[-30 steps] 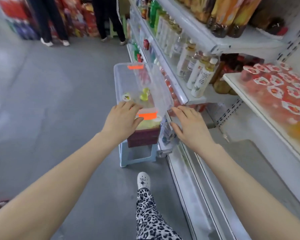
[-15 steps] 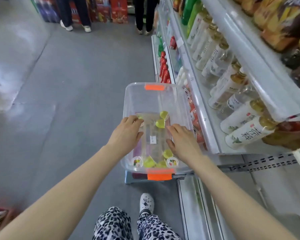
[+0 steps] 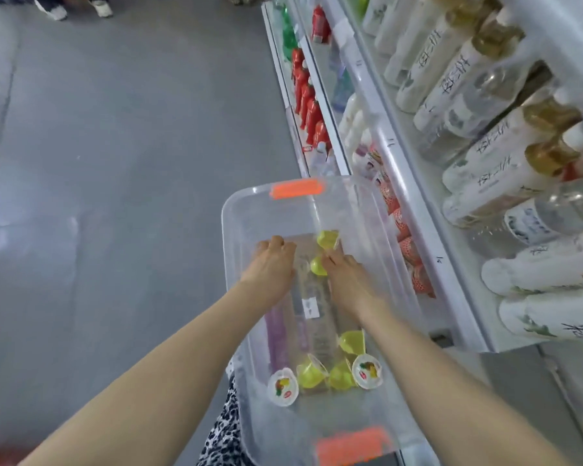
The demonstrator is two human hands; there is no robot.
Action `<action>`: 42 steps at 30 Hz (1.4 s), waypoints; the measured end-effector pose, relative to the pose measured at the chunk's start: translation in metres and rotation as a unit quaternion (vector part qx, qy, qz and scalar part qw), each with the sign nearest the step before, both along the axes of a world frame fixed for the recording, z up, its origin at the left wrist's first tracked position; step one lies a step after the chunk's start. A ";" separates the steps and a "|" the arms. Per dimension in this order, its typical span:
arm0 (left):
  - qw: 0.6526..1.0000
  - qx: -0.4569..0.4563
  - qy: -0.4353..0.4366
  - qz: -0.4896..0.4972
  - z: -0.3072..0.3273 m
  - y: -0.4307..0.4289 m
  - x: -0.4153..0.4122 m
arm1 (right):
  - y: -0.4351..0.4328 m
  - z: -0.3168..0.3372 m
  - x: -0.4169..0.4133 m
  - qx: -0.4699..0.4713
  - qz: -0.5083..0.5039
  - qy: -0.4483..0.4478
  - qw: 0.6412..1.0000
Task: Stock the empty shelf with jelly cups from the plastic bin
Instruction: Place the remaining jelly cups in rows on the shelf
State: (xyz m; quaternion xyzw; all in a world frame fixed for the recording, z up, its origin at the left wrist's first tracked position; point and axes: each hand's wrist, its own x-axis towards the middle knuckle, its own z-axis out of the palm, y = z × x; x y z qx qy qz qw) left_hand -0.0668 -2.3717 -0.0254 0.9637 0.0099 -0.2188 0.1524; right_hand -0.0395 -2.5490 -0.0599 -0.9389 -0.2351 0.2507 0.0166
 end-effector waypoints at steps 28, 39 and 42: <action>0.983 0.098 0.143 -0.056 -0.076 -0.022 0.015 | -0.010 0.027 -0.021 0.147 -0.148 -0.150 0.966; 0.985 -0.107 0.054 0.128 -0.012 -0.028 -0.015 | -0.026 0.089 -0.018 0.252 -0.096 -0.226 0.936; 0.979 -0.131 0.000 0.156 0.009 -0.032 -0.043 | -0.038 0.099 -0.026 0.263 -0.086 -0.219 0.936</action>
